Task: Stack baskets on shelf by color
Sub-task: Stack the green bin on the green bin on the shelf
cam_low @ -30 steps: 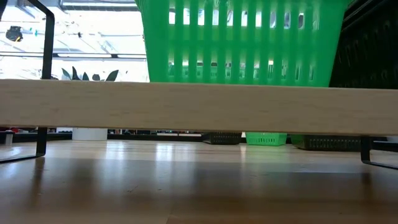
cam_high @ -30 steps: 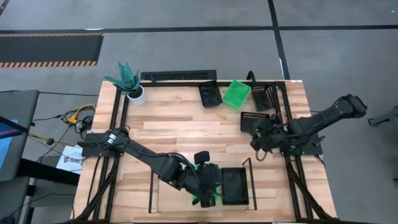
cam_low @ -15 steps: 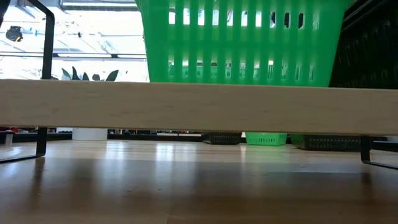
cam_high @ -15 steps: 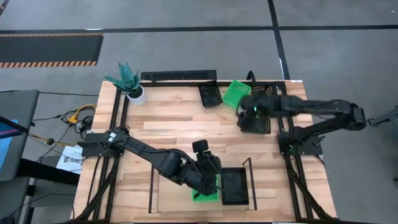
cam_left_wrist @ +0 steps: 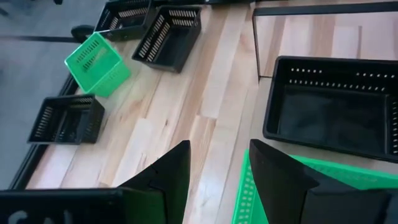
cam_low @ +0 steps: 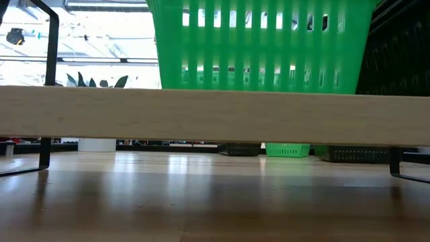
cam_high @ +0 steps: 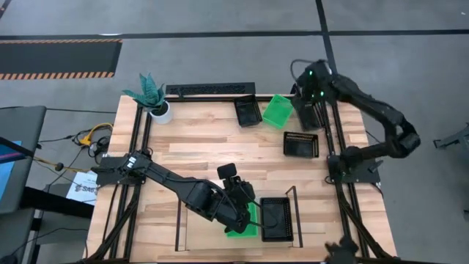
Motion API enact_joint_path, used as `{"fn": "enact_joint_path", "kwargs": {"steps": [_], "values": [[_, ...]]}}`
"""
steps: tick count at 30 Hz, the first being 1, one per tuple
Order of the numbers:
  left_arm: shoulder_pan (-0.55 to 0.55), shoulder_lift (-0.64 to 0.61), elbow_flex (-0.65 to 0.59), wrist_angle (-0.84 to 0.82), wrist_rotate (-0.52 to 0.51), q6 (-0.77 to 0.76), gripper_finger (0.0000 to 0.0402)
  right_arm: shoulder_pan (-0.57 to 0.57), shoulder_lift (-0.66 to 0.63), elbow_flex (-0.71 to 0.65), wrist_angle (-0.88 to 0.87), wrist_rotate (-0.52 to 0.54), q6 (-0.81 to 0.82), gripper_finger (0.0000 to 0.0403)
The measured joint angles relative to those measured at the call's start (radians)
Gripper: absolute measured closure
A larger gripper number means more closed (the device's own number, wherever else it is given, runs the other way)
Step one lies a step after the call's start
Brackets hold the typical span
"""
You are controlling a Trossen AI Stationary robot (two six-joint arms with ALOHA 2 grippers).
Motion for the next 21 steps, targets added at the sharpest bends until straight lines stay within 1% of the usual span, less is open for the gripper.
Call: {"fn": "enact_joint_path", "kwargs": {"steps": [2,4,8,9,10,13,15,18,21], "values": [[0.000,0.000,0.000,0.000,-0.001,0.000,0.0248,-0.065,0.051,0.000,0.046,-0.048,-0.011,0.0191],[0.000,0.000,0.000,-0.001,-0.001,0.000,0.0248,-0.105,0.107,0.000,0.080,-0.054,-0.016,0.0237],[0.000,0.000,0.000,-0.001,-0.004,0.008,0.0248,-0.153,0.219,0.000,0.172,-0.054,0.030,0.0351],[0.001,0.000,0.000,-0.001,-0.006,0.011,0.0248,-0.156,0.246,0.000,0.200,-0.054,0.039,0.0375],[0.001,0.000,0.000,-0.002,-0.007,0.011,0.0248,-0.157,0.272,0.003,0.217,-0.054,0.039,0.0388],[0.001,0.000,0.000,-0.016,-0.007,0.007,0.0248,-0.153,0.329,0.044,0.220,-0.045,0.041,0.0384],[0.001,0.000,0.000,-0.043,-0.007,-0.017,0.0248,-0.152,0.354,0.083,0.203,-0.002,0.022,0.0386],[-0.004,0.000,0.000,-0.076,-0.004,-0.069,0.0248,-0.155,0.388,0.124,0.093,0.023,-0.021,0.0397],[-0.014,0.000,0.000,-0.089,-0.003,-0.091,0.0248,-0.156,0.383,0.133,0.017,0.022,-0.034,0.0393]]}}
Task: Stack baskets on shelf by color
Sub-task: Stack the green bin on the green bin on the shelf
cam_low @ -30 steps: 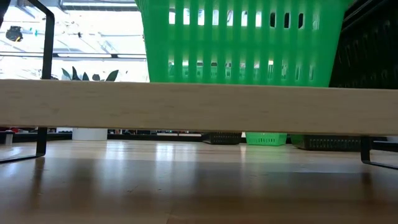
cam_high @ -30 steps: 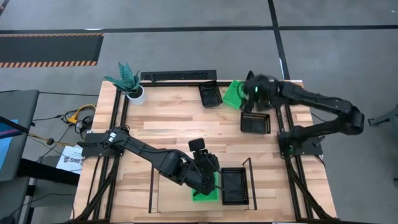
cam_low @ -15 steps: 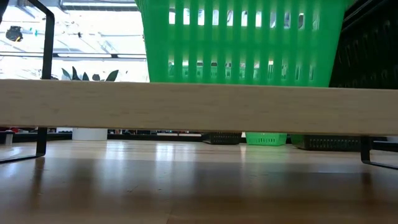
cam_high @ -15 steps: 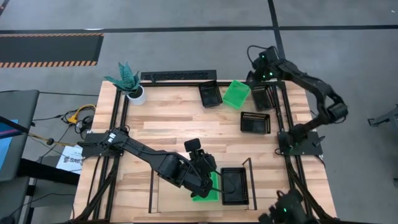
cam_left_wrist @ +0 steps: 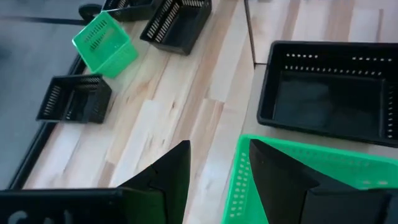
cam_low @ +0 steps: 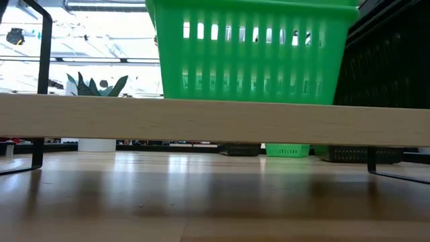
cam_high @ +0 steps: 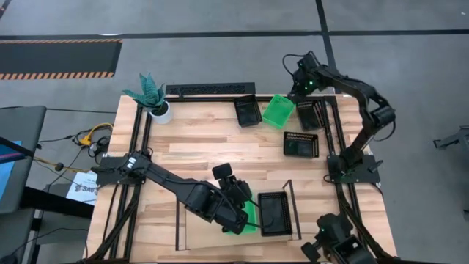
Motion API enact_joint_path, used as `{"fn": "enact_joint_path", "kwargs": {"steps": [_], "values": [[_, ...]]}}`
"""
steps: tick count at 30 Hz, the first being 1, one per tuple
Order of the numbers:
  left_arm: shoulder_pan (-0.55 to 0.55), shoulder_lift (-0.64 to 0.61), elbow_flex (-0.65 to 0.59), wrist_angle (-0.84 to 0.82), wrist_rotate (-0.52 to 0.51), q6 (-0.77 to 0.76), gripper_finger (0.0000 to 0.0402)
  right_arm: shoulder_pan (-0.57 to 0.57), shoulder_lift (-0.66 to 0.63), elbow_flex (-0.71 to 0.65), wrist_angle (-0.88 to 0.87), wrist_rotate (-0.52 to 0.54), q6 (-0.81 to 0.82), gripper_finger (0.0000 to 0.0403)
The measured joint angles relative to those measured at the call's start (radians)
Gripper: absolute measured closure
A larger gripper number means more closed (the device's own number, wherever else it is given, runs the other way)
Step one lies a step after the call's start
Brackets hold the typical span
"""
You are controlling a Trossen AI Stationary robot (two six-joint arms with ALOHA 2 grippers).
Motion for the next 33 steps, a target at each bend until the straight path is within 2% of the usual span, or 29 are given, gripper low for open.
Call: {"fn": "enact_joint_path", "kwargs": {"steps": [4,10,14,16,19,22,26,29,33], "values": [[-0.009,0.000,0.000,-0.007,-0.007,0.004,0.0248,-0.001,-0.049,0.000,-0.056,-0.009,-0.008,0.0398],[-0.014,-0.002,-0.034,-0.016,-0.100,-0.001,0.0248,-0.074,-0.079,0.002,-0.023,0.015,0.025,0.0400],[0.022,-0.001,-0.048,-0.001,-0.185,0.113,0.0248,-0.096,-0.041,-0.002,-0.168,-0.109,0.071,0.0400],[0.080,-0.009,-0.048,0.037,-0.175,0.188,0.0248,-0.088,-0.044,-0.002,-0.204,-0.134,0.091,0.0400],[0.187,-0.023,-0.048,0.156,-0.092,0.339,0.0248,-0.064,-0.086,-0.002,-0.221,-0.134,0.103,0.0400],[0.287,-0.032,-0.047,0.292,0.089,0.461,0.0248,-0.045,-0.145,0.001,-0.150,-0.127,0.106,0.0401],[0.387,-0.046,-0.047,0.373,0.303,0.455,0.0249,-0.038,-0.145,0.001,-0.039,-0.039,0.139,0.0401],[0.416,-0.067,-0.047,0.357,0.357,0.401,0.0249,-0.047,-0.080,0.002,-0.036,-0.028,0.073,0.0402],[0.393,-0.073,-0.047,0.346,0.369,0.395,0.0249,-0.058,0.041,0.000,-0.018,-0.030,0.001,0.0402]]}}
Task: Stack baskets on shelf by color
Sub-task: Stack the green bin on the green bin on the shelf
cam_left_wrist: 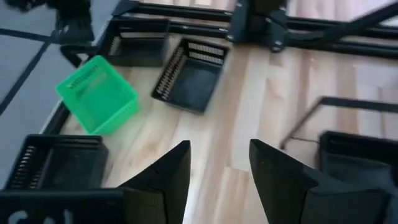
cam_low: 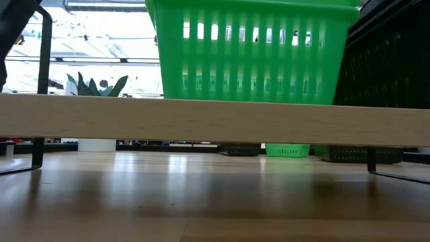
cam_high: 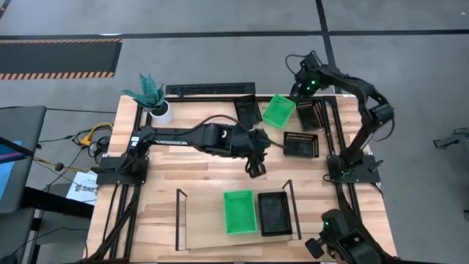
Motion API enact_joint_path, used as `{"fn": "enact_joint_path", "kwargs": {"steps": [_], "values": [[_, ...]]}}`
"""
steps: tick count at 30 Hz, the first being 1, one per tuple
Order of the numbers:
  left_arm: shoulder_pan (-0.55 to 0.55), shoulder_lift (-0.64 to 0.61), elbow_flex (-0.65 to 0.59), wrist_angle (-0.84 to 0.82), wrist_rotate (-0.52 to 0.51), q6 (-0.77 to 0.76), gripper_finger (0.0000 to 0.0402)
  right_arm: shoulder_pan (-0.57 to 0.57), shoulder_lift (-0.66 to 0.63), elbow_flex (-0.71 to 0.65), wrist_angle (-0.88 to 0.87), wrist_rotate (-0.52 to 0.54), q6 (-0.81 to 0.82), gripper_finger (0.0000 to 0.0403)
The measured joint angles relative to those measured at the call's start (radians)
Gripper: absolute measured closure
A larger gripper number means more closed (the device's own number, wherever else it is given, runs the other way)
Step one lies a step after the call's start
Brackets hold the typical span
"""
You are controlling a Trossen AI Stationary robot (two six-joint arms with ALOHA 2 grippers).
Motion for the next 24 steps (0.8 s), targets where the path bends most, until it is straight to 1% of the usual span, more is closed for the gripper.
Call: {"fn": "enact_joint_path", "kwargs": {"steps": [3,5,6,7,9,10,12,13,15,18,21,24], "values": [[-0.019,-0.006,0.000,-0.012,-0.002,0.000,0.0249,-0.011,0.063,0.002,0.002,-0.003,-0.030,0.0402],[-0.029,-0.008,0.000,-0.022,-0.015,0.001,0.0249,-0.007,0.088,0.008,-0.013,-0.061,-0.041,0.0402],[-0.035,-0.008,0.000,-0.030,-0.028,0.001,0.0249,-0.005,0.095,0.009,-0.028,-0.124,-0.066,0.0402],[-0.039,-0.007,0.000,-0.035,-0.038,0.001,0.0249,0.005,0.096,0.009,-0.048,-0.215,-0.103,0.0402],[-0.048,-0.007,0.000,-0.039,-0.056,0.001,0.0249,0.021,0.088,0.009,-0.084,-0.430,-0.173,0.0402],[-0.052,-0.007,0.000,-0.043,-0.062,0.001,0.0249,0.029,0.073,0.009,-0.095,-0.514,-0.200,0.0402],[-0.056,-0.007,0.000,-0.048,-0.065,0.001,0.0249,0.041,0.025,0.022,-0.137,-0.621,-0.256,0.0402],[-0.058,-0.007,0.000,-0.050,-0.066,0.005,0.0249,0.046,-0.004,0.029,-0.155,-0.641,-0.278,0.0402],[-0.059,-0.007,0.000,-0.051,-0.067,0.021,0.0249,0.053,-0.065,0.040,-0.189,-0.637,-0.291,0.0402],[-0.060,-0.007,0.000,-0.051,-0.085,0.047,0.0249,0.053,-0.180,0.049,-0.187,-0.604,-0.212,0.0399],[-0.053,-0.007,0.000,-0.050,-0.147,0.062,0.0249,0.054,-0.287,0.050,-0.194,-0.596,-0.097,0.0398],[-0.016,-0.007,-0.024,-0.035,-0.164,0.039,0.0249,0.073,-0.400,0.049,-0.240,-0.561,-0.030,0.0396]]}}
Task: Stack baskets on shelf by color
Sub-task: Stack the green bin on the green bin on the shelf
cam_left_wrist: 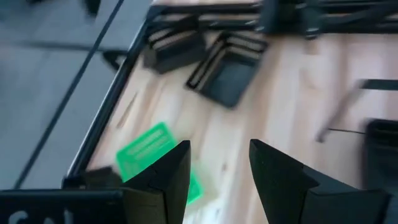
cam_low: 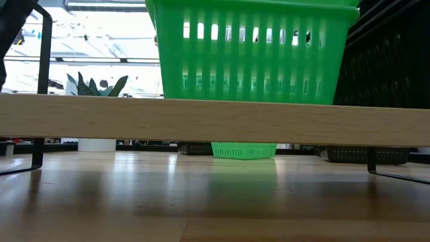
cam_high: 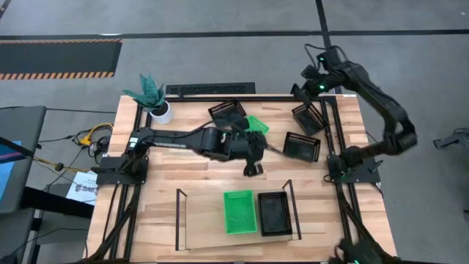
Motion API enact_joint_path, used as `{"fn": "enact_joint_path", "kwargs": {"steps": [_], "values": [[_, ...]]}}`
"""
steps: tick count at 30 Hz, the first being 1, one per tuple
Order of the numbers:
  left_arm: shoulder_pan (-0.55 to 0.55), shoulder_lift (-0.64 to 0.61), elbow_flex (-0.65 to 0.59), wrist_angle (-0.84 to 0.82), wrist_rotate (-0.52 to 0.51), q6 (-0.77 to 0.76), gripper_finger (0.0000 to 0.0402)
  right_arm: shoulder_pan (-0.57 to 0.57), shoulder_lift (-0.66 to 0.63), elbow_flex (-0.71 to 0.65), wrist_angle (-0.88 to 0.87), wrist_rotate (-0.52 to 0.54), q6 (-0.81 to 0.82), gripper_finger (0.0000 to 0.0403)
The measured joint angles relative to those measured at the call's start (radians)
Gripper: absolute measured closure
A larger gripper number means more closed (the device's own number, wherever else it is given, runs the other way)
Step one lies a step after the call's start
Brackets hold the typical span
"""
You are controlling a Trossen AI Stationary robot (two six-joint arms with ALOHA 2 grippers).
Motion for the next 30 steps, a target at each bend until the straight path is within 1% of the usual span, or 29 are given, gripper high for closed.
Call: {"fn": "enact_joint_path", "kwargs": {"steps": [3,5,7,10,12,14,16,18,19,22,23,27,30], "values": [[0.059,0.000,-0.058,0.006,0.030,-0.053,0.0247,0.019,-0.111,0.000,-0.054,0.012,0.032,0.0396],[0.093,0.000,-0.119,0.009,0.062,-0.010,0.0242,0.037,-0.191,0.000,-0.090,0.012,0.035,0.0395],[0.119,0.002,-0.188,0.014,0.061,0.040,0.0232,0.060,-0.267,0.000,-0.119,0.013,0.036,0.0395],[0.158,0.002,-0.300,0.076,0.071,0.100,0.0205,0.098,-0.366,0.000,-0.145,0.012,0.051,0.0394],[0.186,0.003,-0.364,0.136,0.119,0.132,0.0182,0.120,-0.425,0.000,-0.152,0.012,0.062,0.0394],[0.204,0.003,-0.416,0.197,0.165,0.201,0.0160,0.141,-0.476,0.000,-0.164,0.012,0.066,0.0394],[0.213,0.003,-0.460,0.236,0.167,0.286,0.0144,0.156,-0.519,0.000,-0.181,0.013,0.069,0.0394],[0.214,0.003,-0.482,0.251,0.173,0.367,0.0136,0.167,-0.550,0.000,-0.196,0.012,0.083,0.0394],[0.215,0.003,-0.489,0.265,0.194,0.396,0.0134,0.170,-0.566,0.000,-0.203,0.013,0.089,0.0394],[0.229,0.003,-0.508,0.272,0.307,0.450,0.0134,0.182,-0.602,0.000,-0.223,0.013,0.099,0.0394],[0.233,0.007,-0.512,0.272,0.327,0.466,0.0135,0.184,-0.612,0.000,-0.227,0.013,0.100,0.0394],[0.245,0.012,-0.513,0.286,0.326,0.540,0.0143,0.184,-0.654,-0.001,-0.257,0.013,0.100,0.0394],[0.262,0.012,-0.513,0.323,0.339,0.556,0.0147,0.184,-0.679,-0.001,-0.275,0.013,0.099,0.0394]]}}
